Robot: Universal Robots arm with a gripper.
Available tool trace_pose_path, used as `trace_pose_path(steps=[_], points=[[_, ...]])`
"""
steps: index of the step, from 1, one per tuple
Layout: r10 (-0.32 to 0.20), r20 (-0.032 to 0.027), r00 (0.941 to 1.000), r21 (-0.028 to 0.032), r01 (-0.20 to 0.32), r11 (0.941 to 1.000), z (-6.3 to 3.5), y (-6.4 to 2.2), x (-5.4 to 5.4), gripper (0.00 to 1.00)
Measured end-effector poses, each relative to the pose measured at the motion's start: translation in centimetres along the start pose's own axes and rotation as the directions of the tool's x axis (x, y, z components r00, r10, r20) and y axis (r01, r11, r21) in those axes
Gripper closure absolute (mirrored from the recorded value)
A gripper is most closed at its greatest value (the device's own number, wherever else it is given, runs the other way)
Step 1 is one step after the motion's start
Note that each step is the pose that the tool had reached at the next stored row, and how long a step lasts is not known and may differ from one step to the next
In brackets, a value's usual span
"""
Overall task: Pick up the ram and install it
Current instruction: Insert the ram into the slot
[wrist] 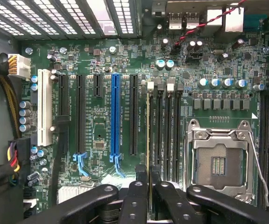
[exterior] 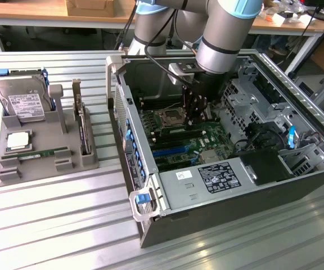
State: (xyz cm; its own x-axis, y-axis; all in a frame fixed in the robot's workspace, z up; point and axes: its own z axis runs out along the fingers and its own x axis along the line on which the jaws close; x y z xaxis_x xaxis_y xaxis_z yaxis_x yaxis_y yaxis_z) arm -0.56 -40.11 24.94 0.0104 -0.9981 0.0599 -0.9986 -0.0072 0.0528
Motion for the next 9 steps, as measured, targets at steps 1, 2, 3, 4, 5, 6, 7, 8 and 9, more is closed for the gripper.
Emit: trace_pose_path(steps=[1,2,3,4,5,6,7,8,9], points=[[0.000,-0.0004,1.0000,0.0000,0.000,1.0000,0.06,0.00,-0.08,0.87],[0.000,-0.0011,1.0000,0.0000,0.000,1.0000,0.13,0.01,-0.16,0.87],[0.001,-0.0018,1.0000,-0.0001,-0.001,1.0000,0.30,0.08,-0.21,0.87],[0.001,-0.0017,1.0000,-0.0001,-0.001,1.0000,0.39,0.10,-0.22,0.87],[0.001,-0.0019,1.0000,-0.0001,-0.001,1.0000,0.46,0.12,-0.23,0.87],[0.001,-0.0018,1.0000,-0.0001,-0.001,1.0000,0.60,0.15,-0.24,0.87],[0.002,-0.0030,1.0000,-0.0001,-0.002,1.0000,0.76,0.16,-0.25,0.87],[0.003,-0.0044,1.0000,-0.0002,-0.003,1.0000,0.89,0.18,-0.25,0.87],[0.003,-0.0053,1.0000,-0.0002,-0.003,1.0000,0.96,0.18,-0.26,0.87]])
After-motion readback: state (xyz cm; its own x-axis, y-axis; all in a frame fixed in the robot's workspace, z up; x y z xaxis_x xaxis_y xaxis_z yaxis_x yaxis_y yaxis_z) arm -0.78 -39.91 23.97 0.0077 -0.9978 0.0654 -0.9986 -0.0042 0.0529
